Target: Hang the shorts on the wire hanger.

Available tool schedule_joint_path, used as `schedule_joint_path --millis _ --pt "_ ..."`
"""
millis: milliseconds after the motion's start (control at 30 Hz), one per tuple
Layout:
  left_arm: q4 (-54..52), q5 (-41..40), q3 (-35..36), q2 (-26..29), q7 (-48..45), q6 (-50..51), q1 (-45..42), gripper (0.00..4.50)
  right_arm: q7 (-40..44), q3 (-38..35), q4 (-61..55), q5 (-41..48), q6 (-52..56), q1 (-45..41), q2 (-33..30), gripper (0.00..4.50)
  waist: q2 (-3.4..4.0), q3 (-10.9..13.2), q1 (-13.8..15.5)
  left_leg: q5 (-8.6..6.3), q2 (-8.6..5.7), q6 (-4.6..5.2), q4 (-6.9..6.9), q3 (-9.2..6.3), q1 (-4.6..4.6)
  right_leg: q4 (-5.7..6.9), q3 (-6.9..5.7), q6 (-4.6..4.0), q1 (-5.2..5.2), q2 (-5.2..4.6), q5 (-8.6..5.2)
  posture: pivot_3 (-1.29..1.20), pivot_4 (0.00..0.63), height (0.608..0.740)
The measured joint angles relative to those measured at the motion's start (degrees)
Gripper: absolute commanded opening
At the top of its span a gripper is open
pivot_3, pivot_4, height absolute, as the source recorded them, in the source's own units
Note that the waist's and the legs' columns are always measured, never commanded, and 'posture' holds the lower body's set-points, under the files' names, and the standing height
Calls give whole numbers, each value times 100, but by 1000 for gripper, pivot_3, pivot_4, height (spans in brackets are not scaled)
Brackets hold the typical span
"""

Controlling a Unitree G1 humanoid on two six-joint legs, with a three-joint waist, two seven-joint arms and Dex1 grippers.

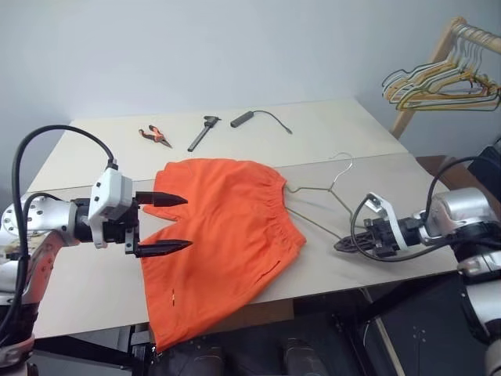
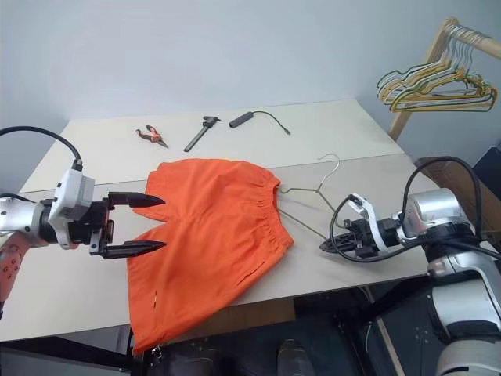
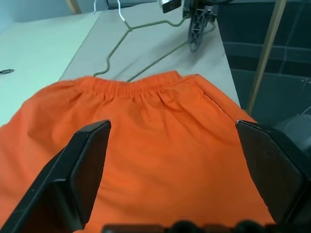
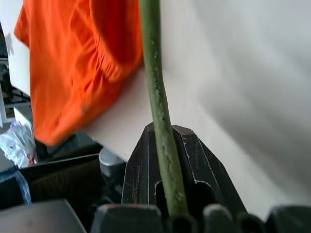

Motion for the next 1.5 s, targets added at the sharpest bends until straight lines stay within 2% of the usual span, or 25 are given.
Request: schedule_joint_path --millis 167,333,433,533,733,867,1033,1133,1267,1367,1500 --pt "-10 -1 138 72 -2 -3 123 4476 738 591 -33 -80 -163 -118 10 0 7 4 79 -1 1 1 -11 -2 -1 -17 -5 0 -2 0 0 40 70 740" --pt "-55 1 177 91 2 -6 176 4476 626 432 1458 -533 -606 -810 817 0 8 5 78 -1 -1 0 -15 -3 2 -22 -9 -7 0 6 5 60 65 740" --pt "-64 3 181 111 -2 -8 176 4476 580 222 2101 -730 -868 -1067 1078 0 8 6 107 -1 -2 0 -21 -5 -3 -31 -10 -7 -3 3 5 71 66 740" --pt "-64 4 195 184 -13 -12 179 4476 685 161 2432 -961 -1063 -1145 1221 0 9 6 165 -5 -3 -5 -24 -6 -6 -40 -11 -7 -3 2 5 76 64 740" --pt "-67 4 212 195 -16 -112 245 4476 1435 391 2492 -1326 -1106 -1149 1434 0 12 6 213 -6 -5 -7 -27 -5 -7 -38 -10 -7 -10 4 5 83 55 740" --pt "-73 5 214 195 -15 -144 246 4476 946 0 3087 -1531 -1425 -1241 1798 0 13 6 216 -6 -10 -10 -27 -5 -5 -35 -10 -9 -10 4 7 79 57 740" --pt "-63 16 212 198 -24 -223 237 4476 -221 -1122 3679 -1529 -1863 -1575 1916 0 14 7 230 -7 -10 -12 -30 -6 -5 -38 -9 -10 -10 4 7 76 55 740" --pt "-63 17 210 198 -25 -232 229 4476 -607 -1503 3821 -1542 -2047 -1589 2013 0 14 7 228 -7 -10 -12 -33 -5 -6 -39 -8 -10 -11 4 7 76 52 740" --pt "-62 20 210 198 -33 -238 230 4476 -593 -1643 3813 -1676 -2181 -1599 2047 0 14 7 224 -7 -10 -12 -33 -4 -6 -39 -7 -9 -11 5 7 73 51 740" --pt "-54 27 210 200 -56 -249 230 4476 -317 -1470 3571 -1901 -2367 -1647 2047 0 15 8 207 -7 -10 -12 -33 -4 -6 -37 -7 -9 -13 6 7 47 49 740" --pt "217 129 134 213 -118 -378 -39 4476 -125 -1094 1479 -2107 -2971 -1466 1863 0 22 11 158 -6 -8 -13 -32 -4 -23 -26 -4 -9 -43 7 7 19 42 740"
